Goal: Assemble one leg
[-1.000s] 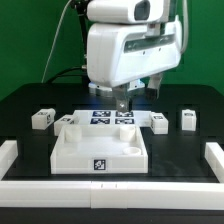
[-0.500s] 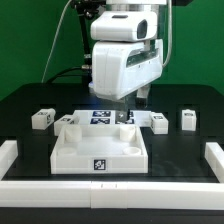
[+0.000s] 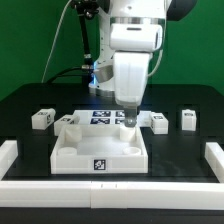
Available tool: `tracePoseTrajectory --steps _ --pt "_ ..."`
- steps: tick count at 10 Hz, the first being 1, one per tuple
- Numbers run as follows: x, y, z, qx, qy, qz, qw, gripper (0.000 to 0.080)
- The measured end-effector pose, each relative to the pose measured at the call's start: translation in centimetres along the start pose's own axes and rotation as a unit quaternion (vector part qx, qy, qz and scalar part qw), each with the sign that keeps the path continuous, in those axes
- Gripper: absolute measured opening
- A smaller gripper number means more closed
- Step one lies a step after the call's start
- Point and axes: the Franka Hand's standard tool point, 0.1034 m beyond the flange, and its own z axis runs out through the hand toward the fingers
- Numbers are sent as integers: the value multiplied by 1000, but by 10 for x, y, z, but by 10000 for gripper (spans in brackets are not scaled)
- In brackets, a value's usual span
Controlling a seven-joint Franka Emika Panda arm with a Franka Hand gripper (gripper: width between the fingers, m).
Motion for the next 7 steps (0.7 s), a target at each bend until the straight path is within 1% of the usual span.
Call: tracePoseTrajectory --steps 1,6,7 --pt "-1 -4 2 2 -4 -13 1000 650" --pt "-2 -4 3 3 -5 -18 1000 650" --pt "-5 -18 8 10 -7 -41 999 650"
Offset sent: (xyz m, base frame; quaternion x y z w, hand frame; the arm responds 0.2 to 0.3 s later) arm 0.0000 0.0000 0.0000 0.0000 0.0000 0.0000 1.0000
